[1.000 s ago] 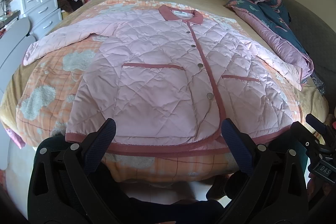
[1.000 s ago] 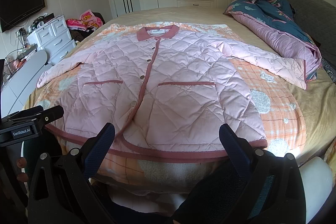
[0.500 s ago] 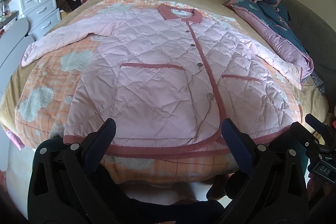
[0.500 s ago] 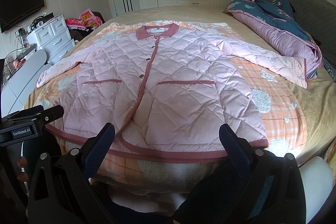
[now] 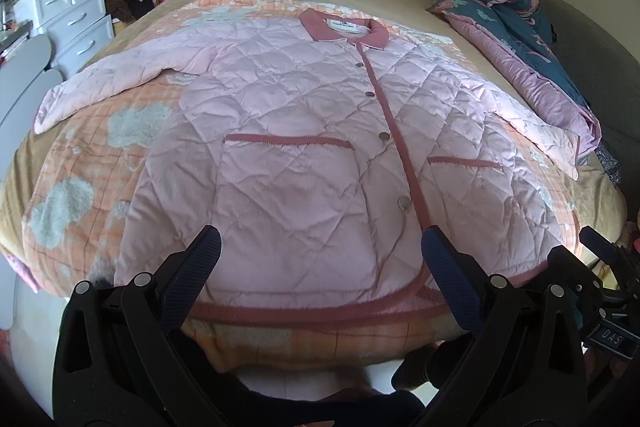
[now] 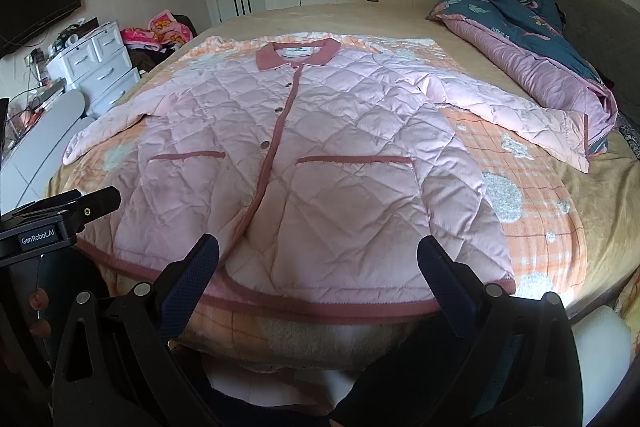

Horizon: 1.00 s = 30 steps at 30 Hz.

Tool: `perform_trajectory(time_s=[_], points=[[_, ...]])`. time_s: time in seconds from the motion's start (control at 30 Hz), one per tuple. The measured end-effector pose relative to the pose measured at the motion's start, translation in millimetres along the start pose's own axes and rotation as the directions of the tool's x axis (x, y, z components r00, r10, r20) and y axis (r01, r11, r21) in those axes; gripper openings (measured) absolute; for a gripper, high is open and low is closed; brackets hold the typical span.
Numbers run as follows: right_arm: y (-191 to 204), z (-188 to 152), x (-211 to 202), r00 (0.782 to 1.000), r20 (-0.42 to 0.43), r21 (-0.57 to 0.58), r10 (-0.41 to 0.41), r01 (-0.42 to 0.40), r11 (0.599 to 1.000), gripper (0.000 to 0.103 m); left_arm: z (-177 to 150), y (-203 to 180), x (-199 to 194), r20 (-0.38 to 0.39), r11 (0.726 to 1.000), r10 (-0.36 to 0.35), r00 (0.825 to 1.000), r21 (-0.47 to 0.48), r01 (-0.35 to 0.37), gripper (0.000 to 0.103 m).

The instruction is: Fold large clothes

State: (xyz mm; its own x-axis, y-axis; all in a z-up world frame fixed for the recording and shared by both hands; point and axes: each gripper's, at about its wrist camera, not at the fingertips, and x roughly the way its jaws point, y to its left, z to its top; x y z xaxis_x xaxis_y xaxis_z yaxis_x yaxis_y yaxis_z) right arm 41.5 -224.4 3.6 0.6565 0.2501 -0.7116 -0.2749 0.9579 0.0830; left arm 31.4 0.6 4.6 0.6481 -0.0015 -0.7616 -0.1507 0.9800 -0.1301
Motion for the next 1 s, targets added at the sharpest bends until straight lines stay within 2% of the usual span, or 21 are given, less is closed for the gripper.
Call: perform_trajectory(time_s=[0.33, 1.0], points=[[-6, 29, 17, 1.0, -0.001, 0.008, -0.002, 0.002, 1.0, 0.099, 31, -6, 19, 0.0, 1.0, 0.011, 1.0, -0.001, -0.011, 0.094], [-18, 118, 64, 0.998, 0.057, 0.058, -0.018, 0.014, 0.998, 0.099, 114, -18, 66, 0.001, 1.0, -0.002, 1.0, 0.002, 0.002, 0.094]])
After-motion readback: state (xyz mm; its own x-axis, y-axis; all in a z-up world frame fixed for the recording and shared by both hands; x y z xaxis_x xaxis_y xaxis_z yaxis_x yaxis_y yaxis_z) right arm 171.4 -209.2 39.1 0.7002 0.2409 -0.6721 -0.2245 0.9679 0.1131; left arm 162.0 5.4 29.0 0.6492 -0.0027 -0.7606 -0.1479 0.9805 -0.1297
